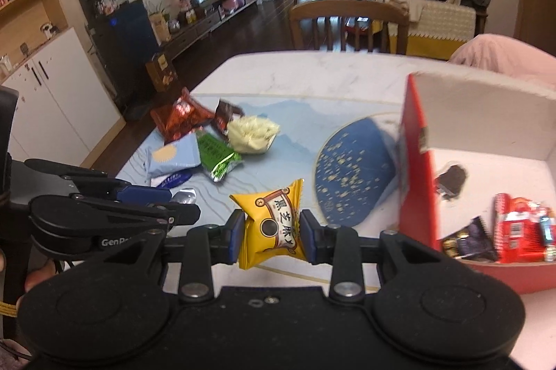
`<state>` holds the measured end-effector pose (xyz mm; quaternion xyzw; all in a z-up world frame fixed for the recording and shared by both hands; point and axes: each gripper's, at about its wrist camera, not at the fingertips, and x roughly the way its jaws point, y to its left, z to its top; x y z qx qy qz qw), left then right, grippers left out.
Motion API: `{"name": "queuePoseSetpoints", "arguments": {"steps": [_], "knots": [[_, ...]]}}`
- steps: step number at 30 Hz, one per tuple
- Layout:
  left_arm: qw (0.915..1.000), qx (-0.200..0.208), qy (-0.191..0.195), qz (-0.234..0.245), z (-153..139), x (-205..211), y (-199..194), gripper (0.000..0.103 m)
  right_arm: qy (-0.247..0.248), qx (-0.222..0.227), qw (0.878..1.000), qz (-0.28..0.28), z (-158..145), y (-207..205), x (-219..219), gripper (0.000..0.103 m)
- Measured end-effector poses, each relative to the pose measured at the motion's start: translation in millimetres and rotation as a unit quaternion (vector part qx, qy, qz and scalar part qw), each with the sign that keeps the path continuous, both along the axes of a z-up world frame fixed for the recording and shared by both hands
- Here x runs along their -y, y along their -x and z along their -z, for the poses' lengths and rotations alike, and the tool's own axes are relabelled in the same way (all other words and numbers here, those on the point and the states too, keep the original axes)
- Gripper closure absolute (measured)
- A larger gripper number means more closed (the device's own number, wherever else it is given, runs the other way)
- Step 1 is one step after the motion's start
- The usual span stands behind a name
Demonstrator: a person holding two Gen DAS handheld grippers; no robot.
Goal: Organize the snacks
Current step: 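Carry the yellow packet and silver chocolate with both grippers over the box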
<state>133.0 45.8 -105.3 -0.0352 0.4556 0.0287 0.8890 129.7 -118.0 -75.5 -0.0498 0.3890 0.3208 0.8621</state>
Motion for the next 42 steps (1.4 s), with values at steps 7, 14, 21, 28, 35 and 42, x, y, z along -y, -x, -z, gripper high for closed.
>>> {"name": "queuePoseSetpoints", "arguments": {"steps": [7,14,21,28,35,42], "knots": [[0.9992,0.027,0.001,0.031,-34.6,35.3,-1.1,0.069,-0.015,0.035,0.999,0.024,-28.0,6.8,33.4,0.071],[0.995,0.064,-0.005,0.077,-65.7,83.9,-12.7,0.069,-0.014,0.064,0.996,0.059,-48.2,0.1,73.4,0.071],[0.9901,0.08,-0.009,0.115,-83.8,136.5,-36.6,0.069,-0.008,0.068,0.993,0.101,-53.5,-21.2,119.6,0.071],[0.9887,0.07,-0.009,0.132,-84.3,178.8,-63.9,0.069,0.005,0.061,0.991,0.122,-45.0,-46.9,152.6,0.071],[0.9909,0.051,-0.002,0.125,-73.0,205.0,-96.1,0.069,0.033,0.052,0.988,0.141,-29.1,-77.2,182.4,0.07],[0.9933,0.009,-0.02,0.113,-40.9,223.1,-130.0,0.069,0.069,0.035,0.987,0.143,-11.8,-103.0,186.6,0.07]]}}
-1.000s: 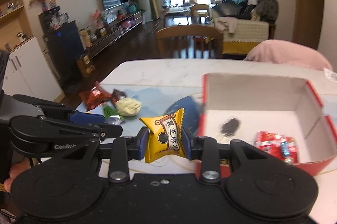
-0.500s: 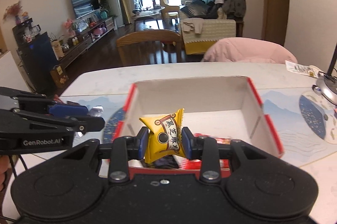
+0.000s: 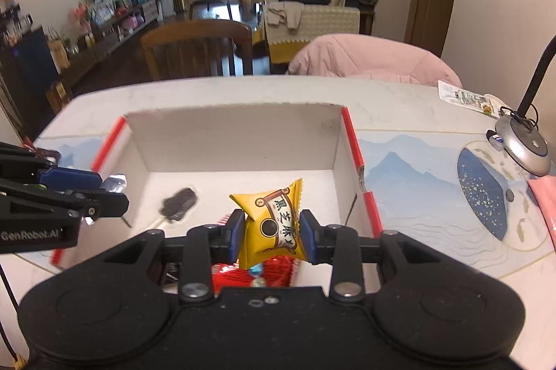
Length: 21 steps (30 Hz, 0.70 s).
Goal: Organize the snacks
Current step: 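Carry the yellow packet and silver chocolate with both grippers over the box, then open both grippers to drop the yellow packet and chocolate into the box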
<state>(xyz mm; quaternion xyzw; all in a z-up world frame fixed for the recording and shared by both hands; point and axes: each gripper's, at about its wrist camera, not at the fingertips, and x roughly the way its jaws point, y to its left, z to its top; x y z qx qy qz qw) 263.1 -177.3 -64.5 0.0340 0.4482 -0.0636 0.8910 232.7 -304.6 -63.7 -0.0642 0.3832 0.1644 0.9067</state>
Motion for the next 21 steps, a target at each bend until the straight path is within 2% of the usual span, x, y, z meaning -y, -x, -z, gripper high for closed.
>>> {"name": "queuePoseSetpoints", "arguments": {"steps": [10,15,21], "knots": [[0.9978,-0.049,-0.045,0.003,39.6,22.3,-26.6,0.069,0.027,-0.053,0.998,-0.028,33.5,-14.9,3.0,0.071],[0.9943,-0.089,-0.057,0.015,56.5,28.3,-32.4,0.069,0.029,-0.073,0.996,-0.036,41.5,-15.6,4.6,0.07],[0.9917,-0.113,-0.059,0.019,66.7,31.4,-33.1,0.069,0.02,-0.078,0.996,-0.038,44.1,-17.4,11.3,0.07]]}}
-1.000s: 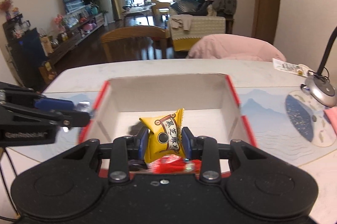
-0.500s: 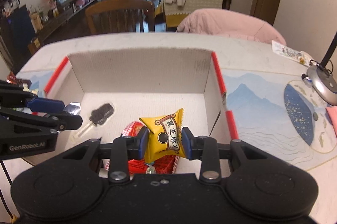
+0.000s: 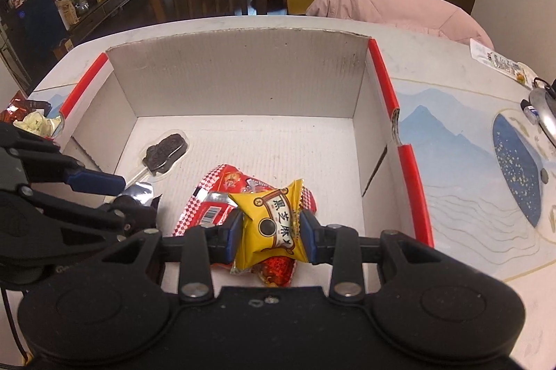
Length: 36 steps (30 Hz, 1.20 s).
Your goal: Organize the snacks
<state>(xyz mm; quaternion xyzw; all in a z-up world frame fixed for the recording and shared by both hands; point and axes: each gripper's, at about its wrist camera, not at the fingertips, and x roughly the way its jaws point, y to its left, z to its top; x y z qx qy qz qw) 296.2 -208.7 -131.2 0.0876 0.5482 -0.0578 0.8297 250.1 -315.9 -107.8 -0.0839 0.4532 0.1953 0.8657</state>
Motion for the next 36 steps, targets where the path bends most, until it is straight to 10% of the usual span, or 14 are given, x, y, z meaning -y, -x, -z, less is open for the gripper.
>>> {"name": "queuePoseSetpoints", "arguments": {"steps": [36], "knots": [[0.9888,0.125,0.08,-0.019,-86.4,-44.1,76.3,0.052,-0.068,0.099,0.993,-0.007,-80.0,65.6,-13.1,0.036]]}}
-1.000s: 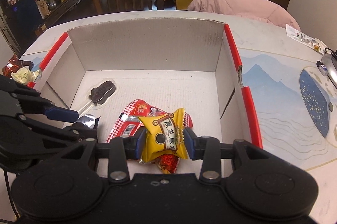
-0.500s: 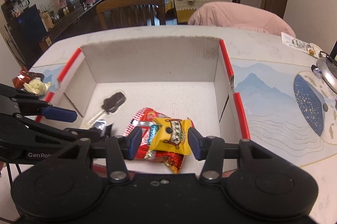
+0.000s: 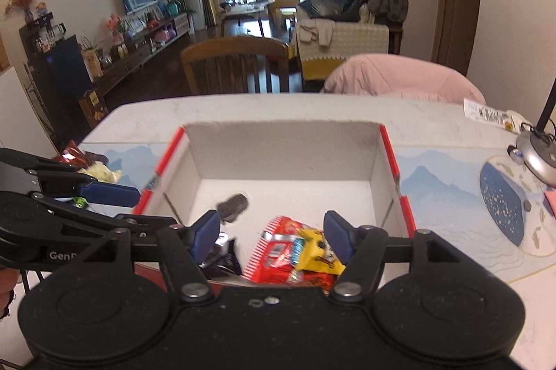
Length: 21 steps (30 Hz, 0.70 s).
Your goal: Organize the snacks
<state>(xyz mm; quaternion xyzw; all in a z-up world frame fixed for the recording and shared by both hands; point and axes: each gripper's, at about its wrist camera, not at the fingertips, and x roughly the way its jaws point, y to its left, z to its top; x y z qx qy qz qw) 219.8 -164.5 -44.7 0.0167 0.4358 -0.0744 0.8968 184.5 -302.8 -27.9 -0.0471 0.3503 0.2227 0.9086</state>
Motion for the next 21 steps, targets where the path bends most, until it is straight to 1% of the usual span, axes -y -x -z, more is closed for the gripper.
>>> {"name": "queuePoseSetpoints", "arguments": {"steps": [2,3,5,10,12,14,16,21], "knots": [[0.9999,0.012,0.004,0.0,-7.3,-7.4,8.5,0.047,-0.006,0.006,1.0,-0.001,-5.8,6.0,-4.9,0.031],[0.9998,0.016,0.007,0.0,-10.5,-11.3,12.5,0.045,-0.011,0.009,1.0,-0.002,-8.7,9.2,-7.3,0.03],[0.9996,0.025,0.013,-0.002,-17.3,-20.1,21.5,0.045,-0.019,0.016,1.0,-0.001,-14.3,15.7,-12.3,0.023],[0.999,0.035,0.027,-0.008,-29.6,-44.5,41.8,0.044,-0.043,0.031,0.999,-0.007,-24.9,31.0,-27.2,0.018],[0.9986,0.039,0.034,-0.015,-32.9,-55.4,49.4,0.043,-0.049,0.035,0.998,-0.01,-27.7,35.8,-34.0,0.013],[0.9981,0.044,0.037,-0.022,-35.6,-66.8,57.2,0.041,-0.053,0.039,0.998,-0.015,-29.8,41.4,-42.4,0.012],[0.9976,0.05,0.039,-0.028,-37.7,-76.6,64.5,0.041,-0.055,0.041,0.997,-0.021,-30.0,45.6,-51.2,0.01],[0.9963,0.056,0.044,-0.05,-39.2,-105.3,81.2,0.04,-0.059,0.052,0.996,-0.031,-30.3,56.2,-76.1,0.0]]}}
